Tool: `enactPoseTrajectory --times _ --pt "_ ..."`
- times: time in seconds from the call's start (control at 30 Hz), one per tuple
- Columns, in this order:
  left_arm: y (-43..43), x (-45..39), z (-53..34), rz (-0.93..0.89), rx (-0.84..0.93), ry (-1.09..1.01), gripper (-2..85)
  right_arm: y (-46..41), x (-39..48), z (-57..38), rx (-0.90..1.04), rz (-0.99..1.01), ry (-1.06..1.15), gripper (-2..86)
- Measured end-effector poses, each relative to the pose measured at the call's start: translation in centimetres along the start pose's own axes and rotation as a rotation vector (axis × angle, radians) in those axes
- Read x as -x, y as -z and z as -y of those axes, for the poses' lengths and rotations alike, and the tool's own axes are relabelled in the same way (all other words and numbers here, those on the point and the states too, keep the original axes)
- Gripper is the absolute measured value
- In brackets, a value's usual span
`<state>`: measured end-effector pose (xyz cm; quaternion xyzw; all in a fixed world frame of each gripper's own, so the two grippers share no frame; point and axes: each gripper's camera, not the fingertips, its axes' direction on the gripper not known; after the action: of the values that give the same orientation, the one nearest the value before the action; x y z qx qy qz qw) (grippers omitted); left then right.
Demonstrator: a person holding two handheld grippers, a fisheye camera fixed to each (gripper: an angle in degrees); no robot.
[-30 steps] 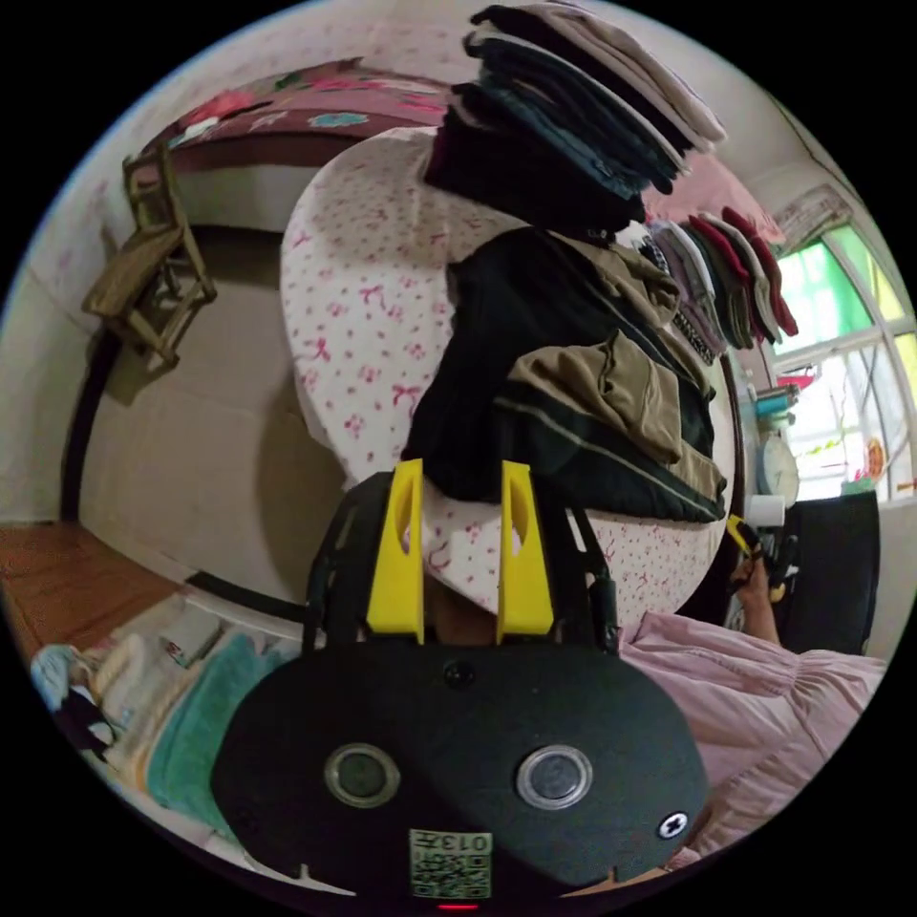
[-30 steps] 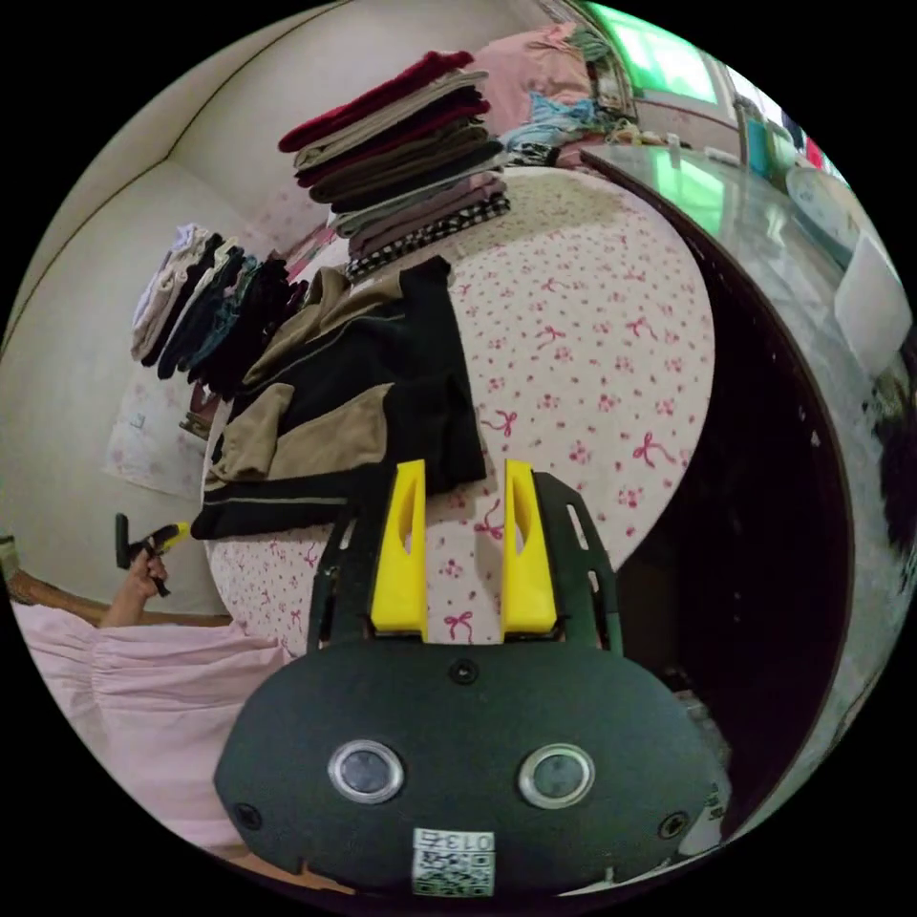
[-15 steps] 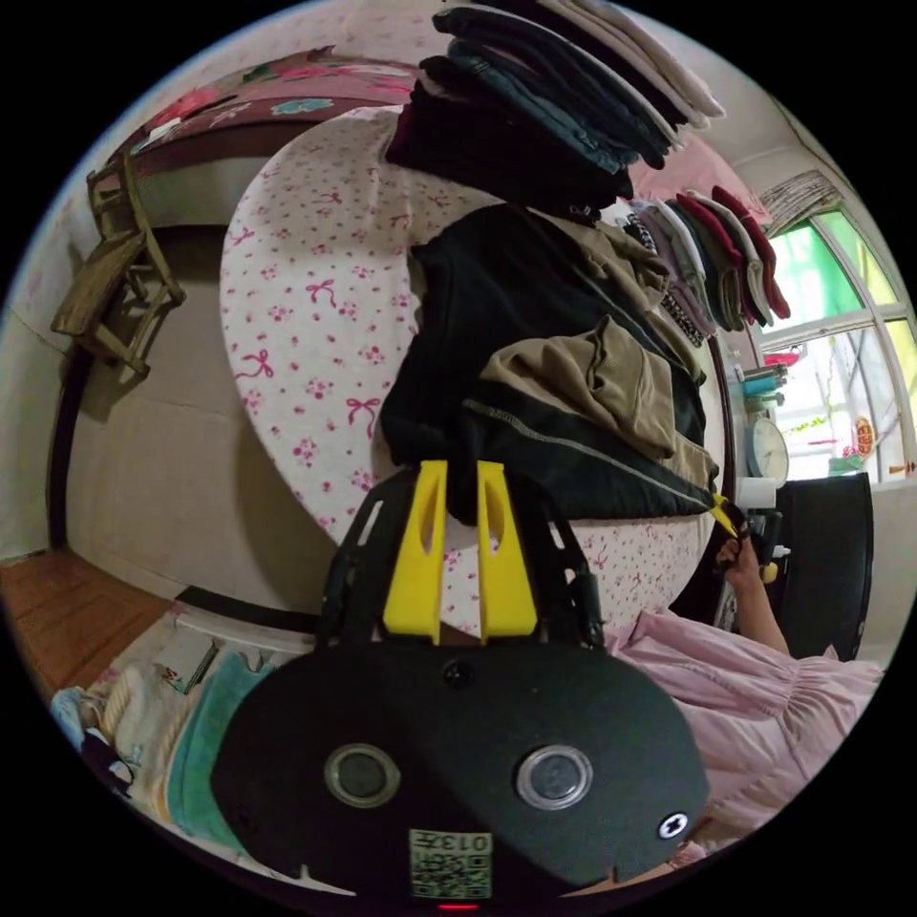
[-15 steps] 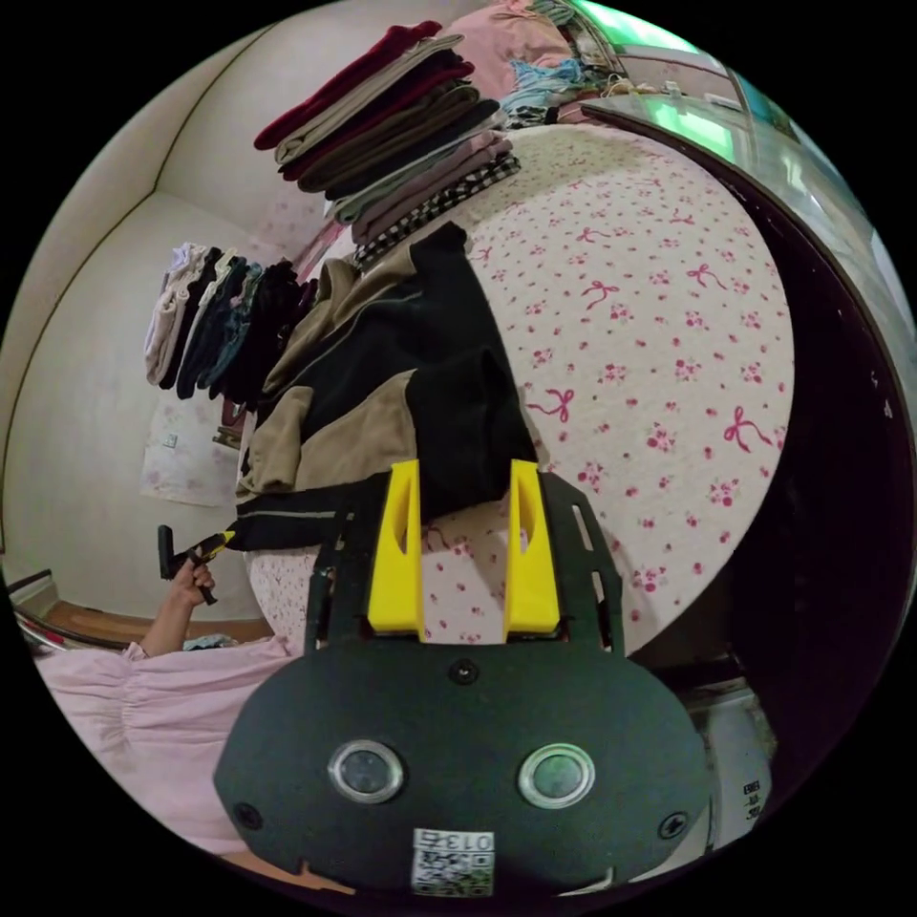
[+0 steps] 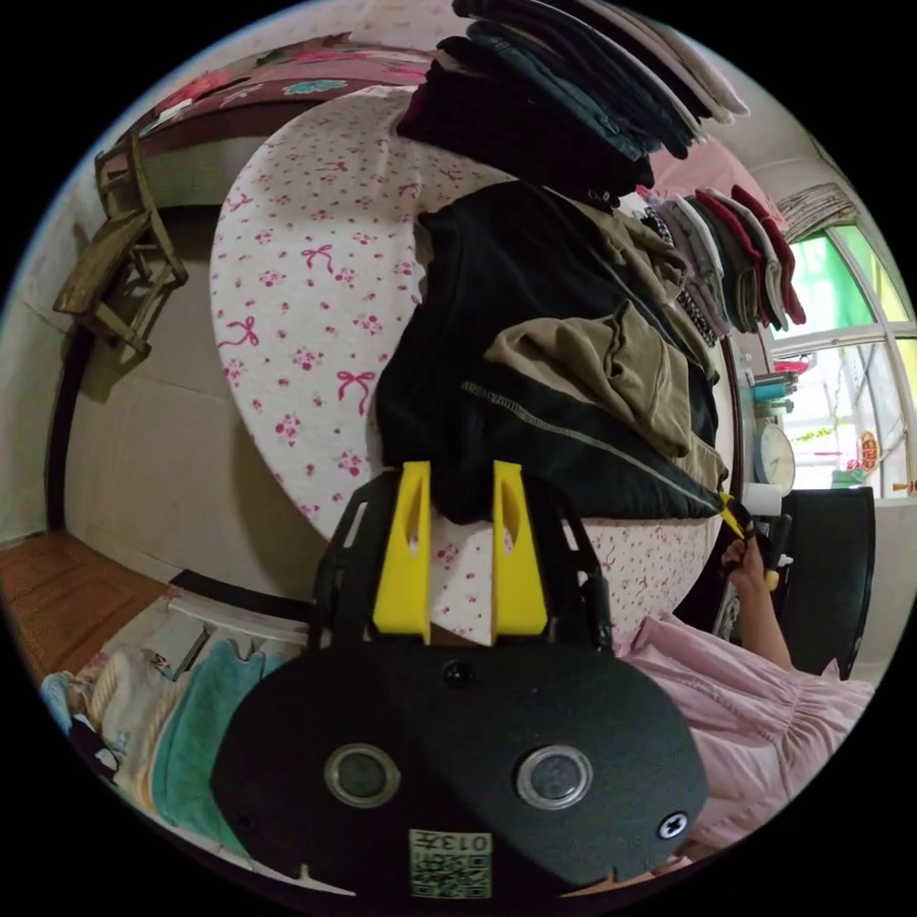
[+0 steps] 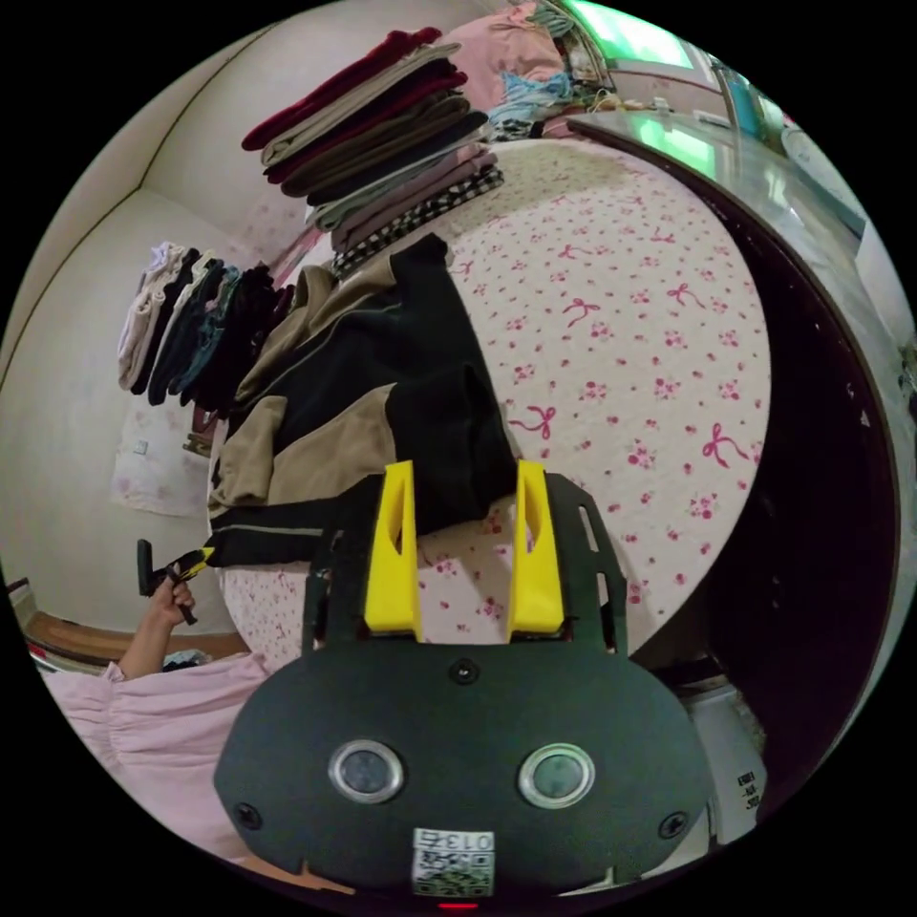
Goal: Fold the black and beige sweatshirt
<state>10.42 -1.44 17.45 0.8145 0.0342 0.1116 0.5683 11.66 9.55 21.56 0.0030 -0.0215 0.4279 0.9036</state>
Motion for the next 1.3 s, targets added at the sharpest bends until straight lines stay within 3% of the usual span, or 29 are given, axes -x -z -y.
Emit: enactPoseTrajectory --times 0.17,0.47,0.6,0.73,0.83,0.9,0.97,1.07,1.2,1.3 --pt "0.2 -2.2 1.0 0.043 0.021 -0.097 4.5 -1.4 2.7 1.6 0.078 -0.065 0.099 3.9" --pt "9.7 -7.5 -1.1 0.034 -0.057 -0.314 3.3 6.6 7.9 2.8 0.012 -0.096 0.282 2.4" --pt "7.7 -5.6 -3.5 -0.033 -0.018 -0.243 3.7 6.1 6.7 0.3 0.054 -0.078 0.234 3.3" --pt "-1.6 -2.9 -4.7 -0.005 0.130 -0.127 4.9 0.1 4.2 -1.4 0.182 -0.109 0.177 5.4" --pt "-1.0 -2.6 -6.1 -0.077 0.045 -0.050 5.1 0.3 3.2 -1.4 0.155 -0.056 0.091 7.6" --pt "0.8 -3.2 -7.0 -0.014 -0.008 -0.056 4.5 2.2 3.8 -1.3 0.092 -0.120 0.107 7.9" --pt "3.4 -5.4 -8.0 0.133 -0.094 -0.095 3.0 3.8 4.7 -1.1 0.047 -0.193 0.135 7.9" --pt "2.7 -11.2 -7.7 0.137 -0.137 -0.248 1.6 4.3 7.4 -0.2 -0.022 -0.198 0.223 7.1" --pt "-4.6 -20.4 -6.4 0.201 -0.002 -0.463 0.5 -0.4 12.5 2.0 -0.003 -0.166 0.392 5.8" --pt "-10.5 -25.2 -5.7 0.255 0.084 -0.541 -0.1 -5.7 13.0 3.9 0.162 -0.210 0.386 4.3"
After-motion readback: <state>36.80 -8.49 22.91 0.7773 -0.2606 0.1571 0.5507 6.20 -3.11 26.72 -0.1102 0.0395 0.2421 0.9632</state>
